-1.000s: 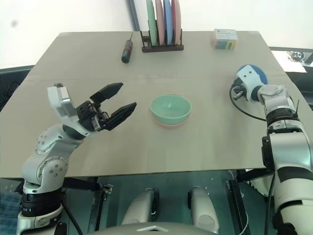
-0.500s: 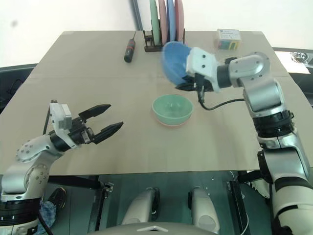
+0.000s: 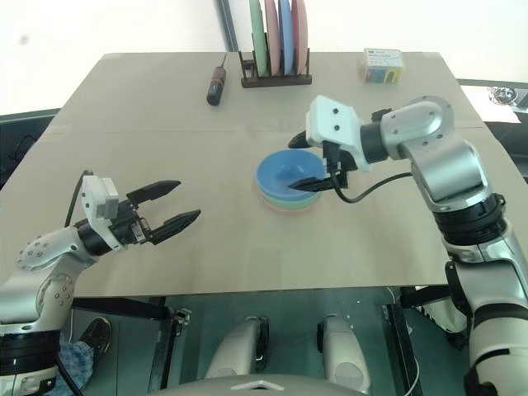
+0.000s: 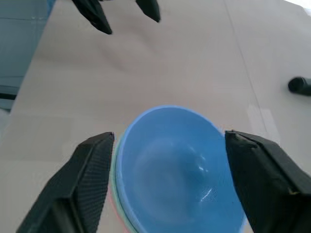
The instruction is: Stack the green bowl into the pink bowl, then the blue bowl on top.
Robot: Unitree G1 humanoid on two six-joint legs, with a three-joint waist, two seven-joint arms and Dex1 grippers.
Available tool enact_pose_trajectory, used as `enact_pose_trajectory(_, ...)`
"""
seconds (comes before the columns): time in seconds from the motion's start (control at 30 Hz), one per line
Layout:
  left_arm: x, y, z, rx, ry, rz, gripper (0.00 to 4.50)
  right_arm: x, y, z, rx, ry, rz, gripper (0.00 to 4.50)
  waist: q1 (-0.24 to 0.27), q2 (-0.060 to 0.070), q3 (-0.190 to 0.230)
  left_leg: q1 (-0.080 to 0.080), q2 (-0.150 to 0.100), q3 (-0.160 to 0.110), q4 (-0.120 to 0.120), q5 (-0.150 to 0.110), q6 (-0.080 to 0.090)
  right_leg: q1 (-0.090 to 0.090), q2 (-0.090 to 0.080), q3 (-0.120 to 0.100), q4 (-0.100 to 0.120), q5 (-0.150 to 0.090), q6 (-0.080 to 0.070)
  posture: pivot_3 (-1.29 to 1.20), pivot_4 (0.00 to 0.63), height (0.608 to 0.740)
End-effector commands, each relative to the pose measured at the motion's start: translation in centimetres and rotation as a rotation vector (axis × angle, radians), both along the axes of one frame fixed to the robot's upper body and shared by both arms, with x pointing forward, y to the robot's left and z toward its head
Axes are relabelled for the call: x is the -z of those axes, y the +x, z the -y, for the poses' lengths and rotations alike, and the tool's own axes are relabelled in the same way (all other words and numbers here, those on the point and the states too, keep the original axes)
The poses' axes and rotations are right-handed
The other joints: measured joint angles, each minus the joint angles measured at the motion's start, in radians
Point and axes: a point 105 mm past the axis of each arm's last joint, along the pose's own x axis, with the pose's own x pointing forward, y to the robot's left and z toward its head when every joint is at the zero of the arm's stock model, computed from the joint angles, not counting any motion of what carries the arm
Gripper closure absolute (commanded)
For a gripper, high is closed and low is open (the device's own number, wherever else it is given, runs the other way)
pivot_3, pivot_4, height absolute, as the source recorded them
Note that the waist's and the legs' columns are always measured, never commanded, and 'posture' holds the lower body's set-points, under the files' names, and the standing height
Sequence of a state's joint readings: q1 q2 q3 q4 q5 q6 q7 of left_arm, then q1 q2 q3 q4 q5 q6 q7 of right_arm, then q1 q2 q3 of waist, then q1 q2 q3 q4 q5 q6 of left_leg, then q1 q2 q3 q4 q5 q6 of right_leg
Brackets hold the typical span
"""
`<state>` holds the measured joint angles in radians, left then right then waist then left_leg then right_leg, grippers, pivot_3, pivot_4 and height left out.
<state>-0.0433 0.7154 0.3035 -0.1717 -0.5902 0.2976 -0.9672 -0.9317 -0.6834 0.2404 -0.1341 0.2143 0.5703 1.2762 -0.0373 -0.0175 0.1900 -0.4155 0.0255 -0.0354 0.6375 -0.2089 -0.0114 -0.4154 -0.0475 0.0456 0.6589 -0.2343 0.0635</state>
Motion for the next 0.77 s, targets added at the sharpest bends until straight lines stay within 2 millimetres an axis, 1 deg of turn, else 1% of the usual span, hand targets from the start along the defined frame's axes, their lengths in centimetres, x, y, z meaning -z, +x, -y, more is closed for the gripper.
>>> enact_pose_trajectory(0.03,-0.9,-0.1,-0.3,-0.055,0.02,0.008,0.0,-1.0,0.3,2.3,0.083,0.149,-0.055,0.93,0.002,0.0,0.0,0.0,0.0,0.0,0.0,0.0,0.0,0.0,0.0,0.0,0.0,0.0,0.0,0.0,0.15,0.74)
enact_pose_trajectory(0.07,-0.7,-0.6,-0.4,-0.063,0.031,0.009,0.0,-0.4,0.3,3.6,0.11,0.199,-0.09,0.93,0.002,-0.002,-0.001,0.0,0.0,0.0,0.0,0.0,0.0,0.0,0.0,0.0,0.0,0.0,0.0,0.0,0.15,0.74)
enact_pose_trajectory(0.13,-0.4,-1.6,-0.7,-0.077,0.051,0.016,0.0,0.3,-0.1,5.6,0.123,0.293,-0.097,0.93,0.002,-0.003,-0.002,-0.001,0.0,0.0,-0.001,0.0,0.0,0.001,-0.001,0.0,-0.002,0.0,0.0,0.0,0.15,0.74)
enact_pose_trajectory(0.2,0.0,-2.3,-1.2,-0.096,0.056,-0.001,0.0,1.3,-0.7,7.4,0.145,0.339,-0.118,0.93,0.002,-0.003,-0.002,-0.001,-0.001,0.001,-0.001,0.0,0.0,0.0,-0.001,0.001,-0.002,0.0,0.0,0.0,0.15,0.74)
enact_pose_trajectory(0.23,0.3,-2.9,-1.5,-0.112,0.057,-0.014,0.0,1.9,-1.0,8.6,0.171,0.372,-0.117,0.93,0.002,-0.003,-0.002,-0.001,-0.001,0.001,-0.001,0.0,0.0,0.0,-0.001,0.001,-0.002,0.0,0.0,0.0,0.15,0.74)
enact_pose_trajectory(0.27,0.4,-3.2,-1.8,-0.123,0.059,-0.022,0.0,2.3,-1.3,9.5,0.19,0.393,-0.113,0.93,0.002,-0.003,-0.002,0.0,-0.001,0.001,-0.001,0.0,0.0,0.0,-0.001,0.001,-0.001,0.0,0.0,0.0,0.15,0.74)
enact_pose_trajectory(0.37,1.0,-4.0,-2.4,-0.164,0.065,-0.025,0.0,4.3,-2.3,11.9,0.256,0.425,-0.141,0.93,0.002,-0.003,-0.002,0.001,0.0,0.002,-0.001,0.0,0.0,0.0,-0.001,0.001,-0.001,0.0,0.0,0.0,0.15,0.74)
enact_pose_trajectory(0.4,1.2,-4.2,-2.4,-0.179,0.064,-0.023,0.0,4.8,-2.4,12.6,0.283,0.445,-0.153,0.93,0.002,-0.003,-0.002,0.001,0.0,0.002,-0.001,0.0,0.0,0.001,-0.001,0.001,-0.001,-0.002,-0.003,0.0,0.15,0.74)
enact_pose_trajectory(0.47,1.1,-4.6,-2.4,-0.198,0.048,-0.008,0.0,6.3,-2.9,14.7,0.35,0.454,-0.187,0.93,0.002,-0.003,-0.002,0.002,0.0,0.002,0.0,0.0,0.0,0.002,-0.001,0.001,-0.001,-0.003,-0.003,0.0,0.15,0.74)
enact_pose_trajectory(0.53,0.8,-4.9,-2.5,-0.214,0.037,0.015,0.0,7.3,-3.5,16.0,0.376,0.45,-0.195,0.93,0.001,-0.004,-0.002,0.002,0.0,0.002,0.001,0.0,0.0,0.003,-0.001,0.001,-0.001,-0.004,-0.001,0.0,0.15,0.74)
enact_pose_trajectory(0.63,0.8,-5.2,-2.7,-0.228,0.043,0.019,0.0,8.3,-3.7,17.5,0.414,0.476,-0.201,0.93,0.0,-0.003,-0.002,0.003,0.001,0.003,0.002,0.0,0.0,0.003,0.0,0.001,-0.001,-0.004,0.0,0.0,0.15,0.74)
enact_pose_trajectory(0.77,1.0,-5.6,-2.8,-0.226,0.052,0.021,0.0,9.1,-3.9,18.5,0.423,0.479,-0.202,0.93,-0.003,-0.003,-0.002,0.003,0.001,0.003,0.002,0.0,0.0,0.003,0.0,0.002,0.0,-0.004,0.0,0.0,0.15,0.74)
